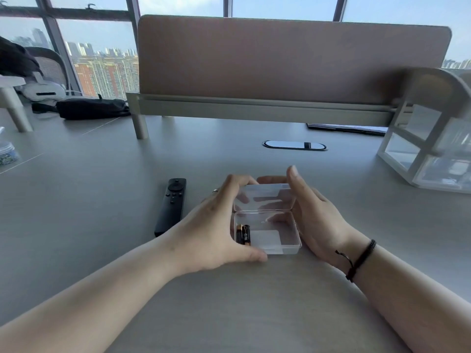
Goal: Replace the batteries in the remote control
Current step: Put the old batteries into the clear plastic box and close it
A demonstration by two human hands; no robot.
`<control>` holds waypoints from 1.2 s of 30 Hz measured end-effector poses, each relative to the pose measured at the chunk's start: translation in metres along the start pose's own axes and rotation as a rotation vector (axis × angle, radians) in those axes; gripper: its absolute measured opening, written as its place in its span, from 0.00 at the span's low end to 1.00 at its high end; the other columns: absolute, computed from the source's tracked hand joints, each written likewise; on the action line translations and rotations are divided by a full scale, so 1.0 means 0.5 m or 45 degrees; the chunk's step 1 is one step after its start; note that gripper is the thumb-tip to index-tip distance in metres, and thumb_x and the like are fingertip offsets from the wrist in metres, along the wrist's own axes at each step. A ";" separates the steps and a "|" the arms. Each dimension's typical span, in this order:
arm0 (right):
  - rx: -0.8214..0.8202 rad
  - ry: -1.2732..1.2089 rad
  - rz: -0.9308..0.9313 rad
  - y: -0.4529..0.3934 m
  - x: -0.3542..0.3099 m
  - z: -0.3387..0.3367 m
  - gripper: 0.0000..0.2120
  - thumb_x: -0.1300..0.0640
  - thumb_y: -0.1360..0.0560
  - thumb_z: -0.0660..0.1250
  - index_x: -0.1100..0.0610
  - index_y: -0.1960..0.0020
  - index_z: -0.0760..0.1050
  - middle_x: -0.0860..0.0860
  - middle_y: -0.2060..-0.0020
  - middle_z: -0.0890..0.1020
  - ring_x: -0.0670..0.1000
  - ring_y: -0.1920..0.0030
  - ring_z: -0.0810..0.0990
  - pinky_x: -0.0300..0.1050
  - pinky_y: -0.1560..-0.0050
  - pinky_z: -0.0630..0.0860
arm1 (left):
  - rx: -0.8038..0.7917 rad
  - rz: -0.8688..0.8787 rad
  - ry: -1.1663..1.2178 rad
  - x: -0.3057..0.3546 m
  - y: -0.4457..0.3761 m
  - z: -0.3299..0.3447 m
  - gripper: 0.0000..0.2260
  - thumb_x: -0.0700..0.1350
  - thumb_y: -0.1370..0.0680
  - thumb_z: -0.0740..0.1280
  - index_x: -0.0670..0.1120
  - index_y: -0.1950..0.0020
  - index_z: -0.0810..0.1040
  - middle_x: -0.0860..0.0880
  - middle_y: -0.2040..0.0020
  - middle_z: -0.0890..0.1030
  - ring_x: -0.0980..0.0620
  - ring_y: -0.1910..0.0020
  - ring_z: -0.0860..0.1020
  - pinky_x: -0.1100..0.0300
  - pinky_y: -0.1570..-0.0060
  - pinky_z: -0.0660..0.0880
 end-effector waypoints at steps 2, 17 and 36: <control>-0.031 0.025 0.012 0.002 -0.004 0.004 0.38 0.25 0.36 0.65 0.55 0.45 0.83 0.60 0.46 0.86 0.63 0.42 0.83 0.66 0.34 0.72 | 0.003 0.008 -0.014 0.001 0.001 -0.001 0.41 0.59 0.40 0.81 0.64 0.35 0.60 0.61 0.42 0.74 0.60 0.48 0.78 0.61 0.45 0.75; -0.268 1.030 -0.197 0.017 0.002 0.033 0.17 0.43 0.28 0.69 0.39 0.40 0.78 0.40 0.44 0.79 0.40 0.42 0.78 0.46 0.37 0.73 | 0.134 0.091 -0.175 -0.016 -0.011 -0.013 0.21 0.66 0.41 0.75 0.56 0.56 0.76 0.60 0.51 0.79 0.56 0.54 0.79 0.52 0.57 0.76; -0.319 1.330 -0.371 0.012 0.005 0.033 0.27 0.32 0.30 0.68 0.34 0.33 0.70 0.43 0.43 0.74 0.43 0.39 0.72 0.38 0.39 0.69 | 0.100 0.139 -0.133 -0.026 -0.019 -0.006 0.16 0.60 0.36 0.76 0.57 0.55 0.76 0.59 0.48 0.79 0.56 0.52 0.79 0.53 0.53 0.76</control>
Point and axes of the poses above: each hand's wrist, its own y-axis away from the middle knuckle, its own z-axis out of the palm, x = y × z, the point moved 8 cm from there along -y, towards the middle knuckle
